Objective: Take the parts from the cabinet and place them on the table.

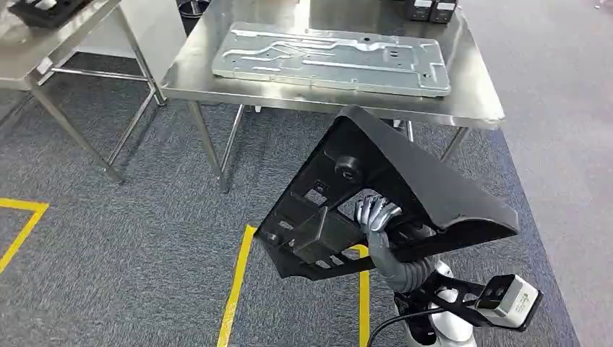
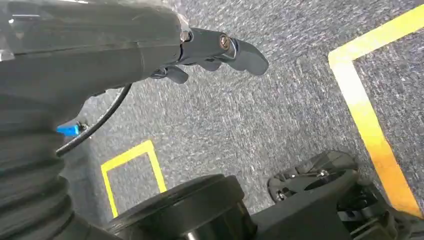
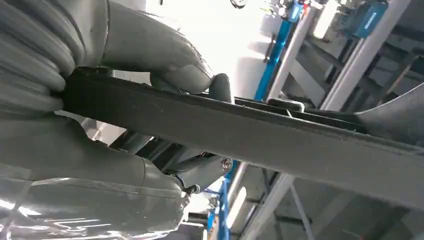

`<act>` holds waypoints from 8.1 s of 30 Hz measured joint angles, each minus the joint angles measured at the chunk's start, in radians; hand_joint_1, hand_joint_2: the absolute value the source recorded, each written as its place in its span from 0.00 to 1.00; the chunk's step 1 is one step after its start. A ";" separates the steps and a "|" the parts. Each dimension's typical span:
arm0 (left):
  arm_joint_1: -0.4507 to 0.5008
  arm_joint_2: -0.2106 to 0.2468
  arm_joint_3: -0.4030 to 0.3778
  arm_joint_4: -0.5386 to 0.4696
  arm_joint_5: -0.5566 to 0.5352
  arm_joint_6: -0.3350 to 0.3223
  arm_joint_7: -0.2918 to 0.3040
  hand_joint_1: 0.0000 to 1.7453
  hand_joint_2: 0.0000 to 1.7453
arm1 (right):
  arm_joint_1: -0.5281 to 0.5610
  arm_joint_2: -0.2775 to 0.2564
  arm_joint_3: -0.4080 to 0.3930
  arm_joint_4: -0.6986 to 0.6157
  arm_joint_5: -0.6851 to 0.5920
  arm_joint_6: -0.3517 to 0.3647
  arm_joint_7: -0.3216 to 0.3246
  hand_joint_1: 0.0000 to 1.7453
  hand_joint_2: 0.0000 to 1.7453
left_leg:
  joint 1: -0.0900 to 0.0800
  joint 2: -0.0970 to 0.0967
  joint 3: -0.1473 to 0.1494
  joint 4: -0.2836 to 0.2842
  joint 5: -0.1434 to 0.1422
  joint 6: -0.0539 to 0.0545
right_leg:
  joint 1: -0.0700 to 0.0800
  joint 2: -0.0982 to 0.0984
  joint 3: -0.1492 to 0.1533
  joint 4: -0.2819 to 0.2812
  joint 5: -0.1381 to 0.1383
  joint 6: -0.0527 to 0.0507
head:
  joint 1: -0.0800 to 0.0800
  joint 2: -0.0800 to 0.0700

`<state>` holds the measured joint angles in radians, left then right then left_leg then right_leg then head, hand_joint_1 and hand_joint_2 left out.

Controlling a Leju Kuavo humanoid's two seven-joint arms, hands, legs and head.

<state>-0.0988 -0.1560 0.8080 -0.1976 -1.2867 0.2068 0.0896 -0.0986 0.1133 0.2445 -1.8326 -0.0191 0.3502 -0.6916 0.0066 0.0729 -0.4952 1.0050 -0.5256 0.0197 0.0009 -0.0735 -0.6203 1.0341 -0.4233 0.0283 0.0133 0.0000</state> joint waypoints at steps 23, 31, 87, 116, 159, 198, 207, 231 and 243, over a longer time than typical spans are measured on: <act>-0.006 0.000 0.008 0.000 0.009 -0.007 0.016 0.00 1.00 | -0.006 -0.014 0.030 0.003 -0.029 -0.029 0.028 0.95 1.00 | 0.006 -0.066 -0.005 0.002 0.007 0.017 | -0.010 0.082 -0.056 0.154 -0.084 0.015 | -0.001 0.000; 0.007 -0.002 0.008 0.001 0.008 -0.007 0.016 0.00 1.00 | -0.003 -0.021 0.030 0.003 -0.029 -0.030 0.029 0.95 1.00 | 0.003 -0.066 0.072 -0.002 -0.060 0.004 | -0.001 0.070 -0.087 0.024 0.051 -0.004 | -0.006 0.000; -0.002 -0.008 0.015 0.001 0.010 0.000 0.003 0.00 1.00 | -0.016 -0.022 0.079 -0.043 -0.010 -0.035 0.094 0.95 1.00 | 0.003 -0.070 -0.012 -0.012 0.033 0.018 | -0.017 0.078 -0.126 0.289 -0.154 0.014 | 0.002 0.000; -0.007 -0.011 0.024 0.001 0.003 0.007 0.000 0.00 1.00 | -0.004 -0.024 0.085 -0.048 0.002 -0.030 0.080 0.95 1.00 | 0.001 -0.069 -0.045 0.011 0.047 0.020 | -0.010 0.076 -0.056 0.233 -0.170 0.005 | -0.004 0.000; 0.004 -0.013 0.024 0.001 -0.012 0.009 0.003 0.00 1.00 | 0.001 -0.030 0.085 -0.065 -0.003 -0.043 0.093 0.95 1.00 | -0.002 -0.077 0.024 0.088 -0.012 -0.032 | -0.006 0.075 0.009 -0.017 0.004 -0.056 | -0.015 0.000; -0.016 -0.018 0.036 0.001 -0.019 0.005 -0.030 0.00 1.00 | -0.064 -0.052 0.078 -0.359 0.643 -0.462 0.087 0.95 1.00 | -0.003 -0.076 -0.070 0.074 0.062 -0.025 | -0.012 0.078 0.049 -0.010 -0.039 -0.046 | -0.022 0.000; -0.010 -0.026 0.040 0.001 -0.001 0.009 -0.039 0.00 1.00 | -0.162 -0.058 0.088 -0.336 0.902 -0.654 0.240 0.95 1.00 | -0.003 -0.075 -0.049 0.000 0.058 0.012 | -0.013 0.075 -0.058 0.177 -0.130 -0.001 | -0.017 0.000; -0.005 -0.032 0.094 0.001 0.029 0.024 -0.078 0.00 1.00 | -0.856 -0.267 0.047 0.600 1.552 -0.752 0.671 0.95 1.00 | -0.008 -0.080 -0.093 0.027 0.066 -0.014 | -0.011 0.079 -0.006 0.004 -0.011 -0.025 | -0.019 0.000; -0.008 -0.039 0.094 0.001 0.012 0.021 -0.079 0.00 1.00 | -1.099 -0.325 0.160 1.153 1.586 -0.718 0.716 0.95 1.00 | -0.005 -0.089 -0.079 0.018 0.070 0.018 | -0.015 0.073 -0.095 0.126 0.000 0.001 | -0.013 0.000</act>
<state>-0.1067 -0.1949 0.9022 -0.1968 -1.2749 0.2281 0.0107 -1.1977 -0.2121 0.4047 -0.6792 1.5667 -0.3681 0.0248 0.0019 -0.0163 -0.5745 1.0227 -0.4557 0.0375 -0.0137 -0.0008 -0.7151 1.1599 -0.4232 0.0294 0.0000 0.0000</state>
